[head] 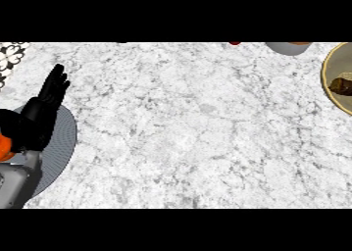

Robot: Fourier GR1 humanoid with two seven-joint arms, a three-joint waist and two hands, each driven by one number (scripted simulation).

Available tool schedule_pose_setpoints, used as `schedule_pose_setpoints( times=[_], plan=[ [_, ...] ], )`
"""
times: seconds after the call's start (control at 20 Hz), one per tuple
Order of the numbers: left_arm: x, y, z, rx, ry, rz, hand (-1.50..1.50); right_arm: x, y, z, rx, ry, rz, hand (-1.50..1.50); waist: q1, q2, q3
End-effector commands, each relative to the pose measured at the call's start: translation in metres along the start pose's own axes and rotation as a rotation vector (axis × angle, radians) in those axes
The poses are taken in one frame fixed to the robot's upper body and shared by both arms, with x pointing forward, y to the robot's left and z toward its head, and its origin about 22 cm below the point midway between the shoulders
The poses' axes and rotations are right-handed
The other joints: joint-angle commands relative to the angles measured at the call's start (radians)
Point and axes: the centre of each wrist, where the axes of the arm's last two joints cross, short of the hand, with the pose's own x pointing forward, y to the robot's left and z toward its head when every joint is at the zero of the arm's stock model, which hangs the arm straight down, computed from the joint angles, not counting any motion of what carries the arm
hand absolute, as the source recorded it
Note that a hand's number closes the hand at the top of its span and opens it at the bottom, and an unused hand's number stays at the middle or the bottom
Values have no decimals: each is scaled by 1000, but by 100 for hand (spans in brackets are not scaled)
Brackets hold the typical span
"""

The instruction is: Pick the sweet potato from the plate and place it in the bowl

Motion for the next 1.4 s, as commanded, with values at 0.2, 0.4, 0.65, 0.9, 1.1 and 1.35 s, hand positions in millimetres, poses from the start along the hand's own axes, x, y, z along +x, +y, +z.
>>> schedule_pose_setpoints(
  times=[0.2,0.4,0.65,0.9,1.1,1.35],
  plan=[
    [-5,4,2,27,17,7,0,-18,33,29,176,404,-155,-150,-21,-1,9],
    [-6,4,3,18,16,-2,0,-33,58,60,196,402,-226,-150,-17,-3,3],
    [-5,4,3,14,24,-10,0,-26,48,49,84,299,-464,-150,-4,-17,-12],
    [-7,4,3,20,23,-12,0,-25,44,37,-38,243,-666,-150,-12,-24,-16],
    [-6,2,3,14,19,-3,0,-22,44,47,-18,283,-706,-150,5,-15,-16],
    [-5,1,3,0,16,-2,0,-21,49,66,39,320,-702,-150,26,-5,-15]
  ],
)
